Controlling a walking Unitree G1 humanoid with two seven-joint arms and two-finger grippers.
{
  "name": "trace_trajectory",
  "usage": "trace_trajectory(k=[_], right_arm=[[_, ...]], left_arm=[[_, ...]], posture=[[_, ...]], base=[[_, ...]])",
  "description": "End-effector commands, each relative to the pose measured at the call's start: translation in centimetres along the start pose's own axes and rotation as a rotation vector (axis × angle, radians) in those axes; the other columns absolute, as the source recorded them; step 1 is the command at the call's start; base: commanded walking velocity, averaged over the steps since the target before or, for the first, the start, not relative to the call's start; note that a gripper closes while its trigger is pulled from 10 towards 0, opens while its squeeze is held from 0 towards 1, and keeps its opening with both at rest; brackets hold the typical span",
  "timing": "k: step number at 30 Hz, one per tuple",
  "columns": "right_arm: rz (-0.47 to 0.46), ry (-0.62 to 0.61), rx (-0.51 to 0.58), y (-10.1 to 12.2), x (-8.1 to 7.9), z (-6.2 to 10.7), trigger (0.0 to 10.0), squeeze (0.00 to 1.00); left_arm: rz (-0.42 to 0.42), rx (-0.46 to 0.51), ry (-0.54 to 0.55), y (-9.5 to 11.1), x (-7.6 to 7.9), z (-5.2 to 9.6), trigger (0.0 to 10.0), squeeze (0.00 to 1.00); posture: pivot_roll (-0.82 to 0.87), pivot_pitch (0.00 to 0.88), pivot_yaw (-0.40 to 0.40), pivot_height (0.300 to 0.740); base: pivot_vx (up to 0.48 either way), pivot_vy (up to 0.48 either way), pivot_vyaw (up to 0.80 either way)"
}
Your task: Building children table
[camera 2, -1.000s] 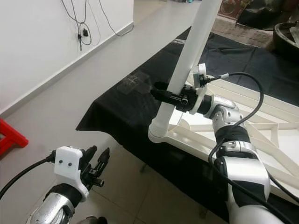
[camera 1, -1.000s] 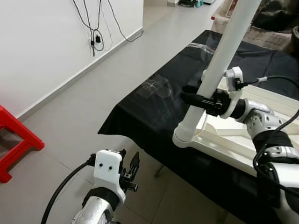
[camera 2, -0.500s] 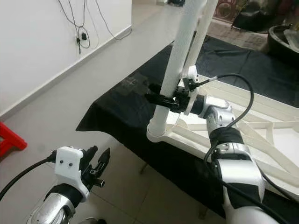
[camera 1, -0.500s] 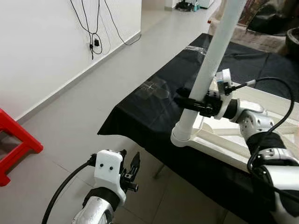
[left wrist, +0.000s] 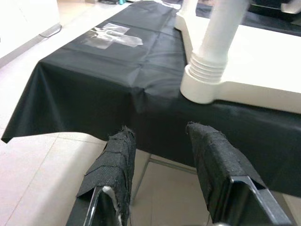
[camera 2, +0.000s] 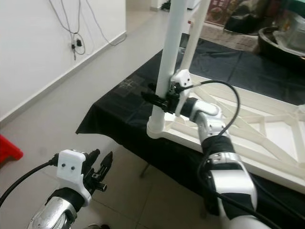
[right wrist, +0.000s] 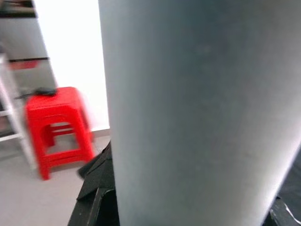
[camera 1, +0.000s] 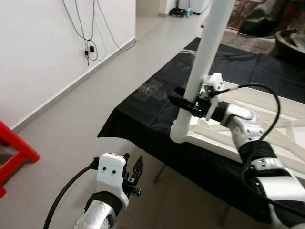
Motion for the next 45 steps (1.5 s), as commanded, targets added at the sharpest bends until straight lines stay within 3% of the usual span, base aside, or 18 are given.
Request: trace_trajectory(k=[1, 3, 4, 5, 6, 8, 10, 13, 14, 16, 19, 21, 24, 29, 37, 38, 45], right_arm=[[-0.018, -0.208, -0.092, -2.0, 2.3, 1.0, 10.0, 0.0], [-0.083, -0.552, -0.035, -2.3, 4.5, 1.5, 10.0, 0.0], [-0.114, -0.663, -0.024, -2.6, 5.1, 1.9, 10.0, 0.0], [-0.114, -0.663, -0.024, -2.6, 5.1, 1.9, 10.0, 0.0], [-0.121, -0.766, 0.012, -2.6, 5.3, 2.2, 10.0, 0.0], [-0.122, -0.939, 0.117, -2.5, 4.8, 2.6, 10.0, 0.0], [-0.122, -0.939, 0.117, -2.5, 4.8, 2.6, 10.0, 0.0], [-0.195, -1.144, 0.25, -3.0, 1.4, 1.2, 10.0, 0.0], [-0.195, -1.144, 0.25, -3.0, 1.4, 1.2, 10.0, 0.0], [-0.219, -1.21, 0.304, -2.8, -0.2, 0.1, 10.0, 0.0], [-0.223, -1.267, 0.289, -2.9, -0.6, -0.4, 10.0, 0.0], [-0.24, -1.328, 0.29, -2.5, -1.8, -1.9, 10.0, 0.0], [-0.259, -1.368, 0.29, -2.3, -2.6, -2.7, 10.0, 0.0], [-0.243, -1.421, 0.287, -1.9, -2.8, -2.6, 10.0, 0.0], [-0.237, -1.399, 0.327, -0.5, -2.4, -3.1, 10.0, 0.0], [-0.259, -1.39, 0.332, -0.4, -2.3, -3.3, 10.0, 1.0], [-0.301, -1.331, 0.364, 0.2, -2.6, -3.9, 10.0, 1.0]], left_arm=[[-0.005, -0.009, 0.0, -0.3, 0.1, 0.0, 10.0, 0.0], [-0.007, -0.008, 0.001, -0.3, 0.0, -0.1, 10.0, 0.0], [-0.008, -0.007, 0.001, -0.3, 0.0, -0.1, 10.0, 0.0], [-0.008, -0.007, 0.001, -0.3, 0.0, -0.1, 10.0, 0.0], [-0.008, -0.006, 0.001, -0.3, 0.0, -0.1, 10.0, 0.0], [-0.007, -0.006, 0.003, -0.3, -0.1, -0.2, 10.0, 0.0], [-0.007, -0.006, 0.003, -0.3, -0.1, -0.2, 10.0, 0.0], [-0.01, -0.004, 0.006, -0.3, -0.2, -0.3, 10.0, 0.0], [-0.01, -0.004, 0.006, -0.3, -0.2, -0.3, 10.0, 0.0], [-0.012, -0.004, 0.007, -0.3, -0.3, -0.3, 10.0, 0.0], [-0.013, -0.004, 0.007, -0.3, -0.3, -0.3, 10.0, 0.0], [-0.014, -0.003, 0.006, -0.3, -0.3, -0.3, 10.0, 0.0], [-0.014, -0.002, 0.003, -0.4, -0.2, -0.3, 10.0, 0.0], [-0.013, 0.001, 0.002, -0.4, -0.1, -0.3, 10.0, 0.0], [-0.013, 0.001, -0.001, -0.5, 0.0, -0.3, 10.0, 0.0], [-0.017, 0.001, -0.004, -0.5, 0.1, -0.3, 10.0, 0.0], [-0.025, 0.001, -0.011, -0.6, 0.3, -0.4, 10.0, 0.0]], posture=[[0.1, 0.183, -0.059, 0.74], [0.1, 0.182, -0.061, 0.74], [0.1, 0.182, -0.061, 0.74], [0.1, 0.182, -0.061, 0.74], [0.1, 0.182, -0.061, 0.74], [0.1, 0.181, -0.062, 0.74], [0.1, 0.181, -0.062, 0.74], [0.11, 0.178, -0.055, 0.74], [0.11, 0.178, -0.055, 0.74], [0.11, 0.177, -0.055, 0.74], [0.12, 0.174, -0.056, 0.74], [0.12, 0.173, -0.055, 0.74], [0.13, 0.168, -0.06, 0.74], [0.13, 0.163, -0.066, 0.74], [0.13, 0.155, -0.07, 0.74], [0.13, 0.151, -0.071, 0.74], [0.13, 0.141, -0.072, 0.74]], base=[[0.0, 0.0, 0.0], [0.0, 0.0, 0.0], [0.0, 0.0, 0.0], [0.0, 0.0, 0.0], [0.0, 0.0, 0.0], [0.0, 0.0, 0.0], [0.0, 0.0, 0.0], [0.0, 0.0, 0.0], [0.0, 0.0, 0.0], [0.0, 0.0, 0.0], [0.0, 0.0, 0.0], [0.0, 0.0, 0.0], [0.0, 0.0, 0.0], [0.0, 0.0, 0.0], [0.0, 0.0, 0.0], [0.0, 0.0, 0.0], [0.0, 0.0, 0.0]])
Point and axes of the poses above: a point about 5 cm out from each wrist's last joint towards the gripper, its own z axis pointing back from the gripper into the wrist, its own y axis along the axis of the wrist's last joint, x = y × z, the point moved 3 cm from there along -z, pointing out of the wrist towards the gripper, and after that the axes turned 14 degrees about -z, right-handed, at the moved point
